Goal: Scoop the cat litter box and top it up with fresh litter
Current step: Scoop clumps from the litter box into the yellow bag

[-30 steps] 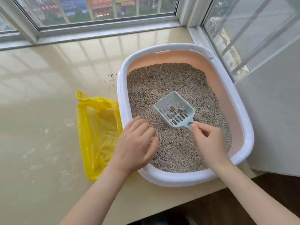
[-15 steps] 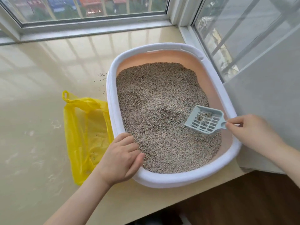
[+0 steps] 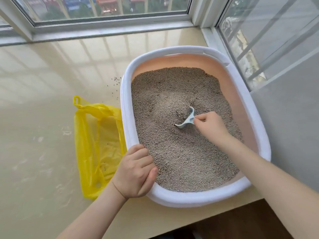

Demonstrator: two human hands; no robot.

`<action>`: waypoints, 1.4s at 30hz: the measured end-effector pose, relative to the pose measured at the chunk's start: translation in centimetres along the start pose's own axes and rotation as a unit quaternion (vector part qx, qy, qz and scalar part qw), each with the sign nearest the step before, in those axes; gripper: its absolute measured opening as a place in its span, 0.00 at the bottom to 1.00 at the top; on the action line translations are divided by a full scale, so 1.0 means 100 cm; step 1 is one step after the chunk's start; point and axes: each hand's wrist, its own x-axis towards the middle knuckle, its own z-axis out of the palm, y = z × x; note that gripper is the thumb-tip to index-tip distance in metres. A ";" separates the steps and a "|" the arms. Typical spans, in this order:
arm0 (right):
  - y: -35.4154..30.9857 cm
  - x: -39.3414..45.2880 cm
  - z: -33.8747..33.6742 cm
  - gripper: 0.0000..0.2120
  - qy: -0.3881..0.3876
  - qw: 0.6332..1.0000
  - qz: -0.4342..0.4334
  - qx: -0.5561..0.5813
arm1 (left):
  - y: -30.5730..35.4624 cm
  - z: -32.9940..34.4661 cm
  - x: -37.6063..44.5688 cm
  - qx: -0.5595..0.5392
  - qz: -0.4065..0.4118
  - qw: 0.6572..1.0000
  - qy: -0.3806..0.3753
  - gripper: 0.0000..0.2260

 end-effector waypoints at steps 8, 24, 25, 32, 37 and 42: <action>-0.018 -0.012 0.037 0.11 0.042 0.969 -0.004 0.243 | -0.001 0.000 -0.001 -0.009 -0.003 1.000 0.000 0.17; -0.003 -0.083 0.026 0.09 0.087 0.969 -0.015 0.232 | 0.001 0.000 -0.001 -0.009 0.001 1.000 0.012 0.17; -0.004 -0.086 0.025 0.07 0.086 0.969 -0.016 0.232 | 0.001 0.000 -0.001 -0.009 0.000 1.000 0.013 0.17; -0.002 -0.095 0.021 0.10 0.093 0.972 -0.019 0.215 | 0.002 0.000 -0.001 -0.012 -0.004 1.000 0.016 0.18; -0.003 -0.097 0.023 0.10 0.097 0.976 -0.030 0.190 | 0.002 0.000 -0.001 -0.009 -0.007 1.000 0.015 0.18; -0.007 -0.103 0.025 0.08 0.088 0.975 -0.036 0.203 | 0.002 0.000 -0.001 -0.009 -0.012 1.000 0.022 0.18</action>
